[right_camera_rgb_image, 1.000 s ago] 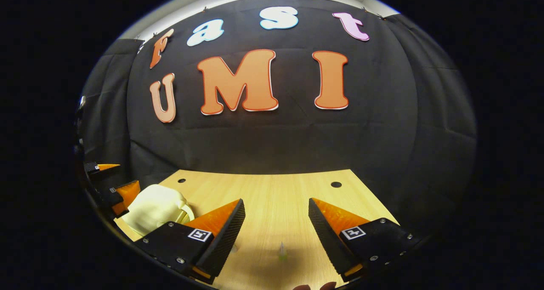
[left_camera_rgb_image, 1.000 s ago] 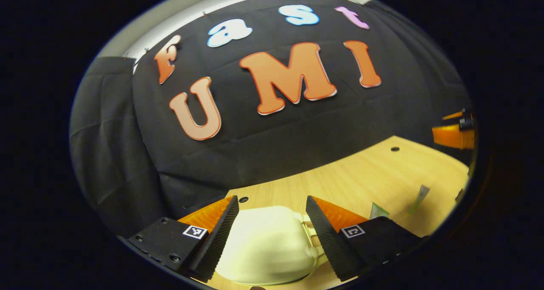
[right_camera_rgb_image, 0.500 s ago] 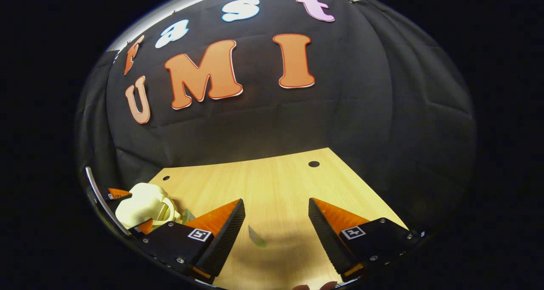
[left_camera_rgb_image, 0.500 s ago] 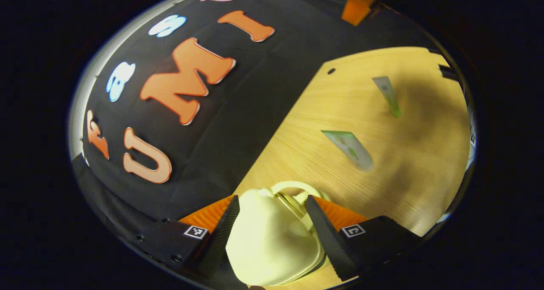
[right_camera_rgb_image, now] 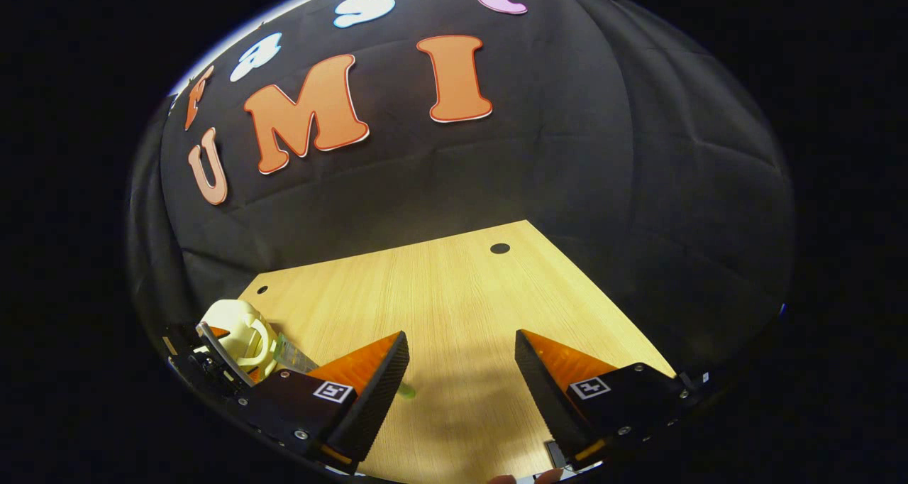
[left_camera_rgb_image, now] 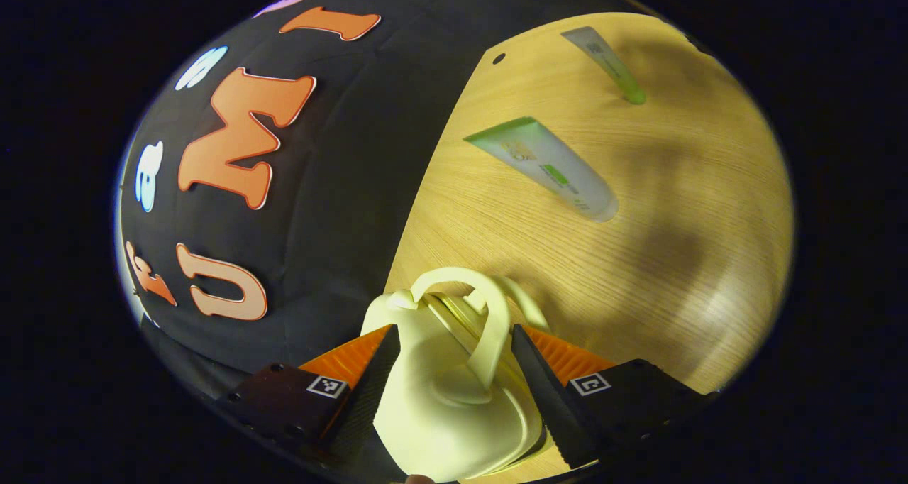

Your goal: First open the suitcase, pack the skin care products into it, and then close the suitcase.

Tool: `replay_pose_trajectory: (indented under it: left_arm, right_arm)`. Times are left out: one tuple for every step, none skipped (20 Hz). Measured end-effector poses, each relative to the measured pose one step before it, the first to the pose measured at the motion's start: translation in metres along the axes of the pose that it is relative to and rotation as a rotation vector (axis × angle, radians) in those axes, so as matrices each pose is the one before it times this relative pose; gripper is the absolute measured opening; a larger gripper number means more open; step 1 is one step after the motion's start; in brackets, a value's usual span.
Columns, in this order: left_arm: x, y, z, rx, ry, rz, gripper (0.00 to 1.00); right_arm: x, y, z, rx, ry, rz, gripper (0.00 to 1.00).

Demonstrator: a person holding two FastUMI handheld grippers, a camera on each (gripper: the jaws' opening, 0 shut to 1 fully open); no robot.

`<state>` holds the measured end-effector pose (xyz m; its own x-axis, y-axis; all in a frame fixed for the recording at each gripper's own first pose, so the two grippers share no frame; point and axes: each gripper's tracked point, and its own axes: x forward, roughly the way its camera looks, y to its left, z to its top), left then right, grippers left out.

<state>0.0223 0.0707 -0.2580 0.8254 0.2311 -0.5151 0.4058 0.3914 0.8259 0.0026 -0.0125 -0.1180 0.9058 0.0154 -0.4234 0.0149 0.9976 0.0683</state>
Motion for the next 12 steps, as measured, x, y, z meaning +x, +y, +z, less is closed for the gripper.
replay_pose_trajectory:
  left_arm:
    - [0.00445, 0.00014, -0.00064, 0.00934, 0.01476, -0.00443, 0.98]
    - [0.00351, -0.00182, 0.00072, 0.00817, 0.01326, -0.00655, 0.98]
    - [0.00178, -0.00258, 0.00473, 0.00933, -0.00484, -0.00556, 0.97]
    - [0.00484, 0.00062, 0.00313, 0.01036, -0.00147, 0.00143, 0.97]
    - [0.0052, -0.00477, 0.00182, 0.00517, 0.00015, -0.00818, 0.71]
    - [0.00185, -0.00722, -0.00197, -0.00095, 0.01679, -0.01607, 0.68]
    - [0.00475, -0.00988, -0.00584, 0.01423, 0.03535, -0.03295, 0.48]
    - [-0.00469, -0.00126, 0.00101, 0.02496, 0.01098, -0.00516, 0.32]
    - [0.00369, -0.00107, 0.00325, 0.0058, -0.00807, -0.01381, 0.15]
    - [-0.002, 0.00065, 0.00196, -0.02169, -0.01353, -0.03603, 0.09]
    - [-0.00344, 0.00082, 0.00091, -0.04903, -0.00286, -0.02538, 0.09]
    - [-0.00458, 0.00333, -0.00319, -0.07012, 0.00177, -0.02914, 0.12]
  right_arm:
    - [-0.00003, 0.00081, 0.00076, 0.00244, 0.00265, 0.0018, 0.95]
    - [0.0005, 0.00085, 0.00063, -0.00089, 0.00044, 0.00213, 0.95]
    - [0.00056, 0.00088, 0.00006, -0.00422, 0.00015, -0.0005, 0.95]
    - [0.00053, -0.00052, 0.00035, -0.00529, 0.0001, -0.00307, 0.95]
    - [0.00017, -0.00098, -0.00008, -0.00379, 0.0012, -0.00328, 0.95]
    - [-0.00087, -0.00003, -0.00014, 0.00141, 0.00128, -0.00051, 0.95]
    - [-0.00047, 0.0001, 0.00059, 0.00498, 0.00071, 0.00165, 0.95]
    - [0.00007, -0.00043, 0.00103, 0.00185, -0.00158, 0.00058, 0.95]
    - [0.00043, -0.00063, 0.00072, -0.00323, -0.00427, -0.002, 0.95]
    - [0.00012, 0.00095, 0.00124, -0.00607, -0.00346, -0.00219, 0.95]
    - [0.00062, 0.00279, 0.00202, -0.00683, -0.00254, 0.00221, 0.95]
    - [0.00103, 0.00283, 0.00169, -0.00731, -0.00137, 0.0012, 0.95]
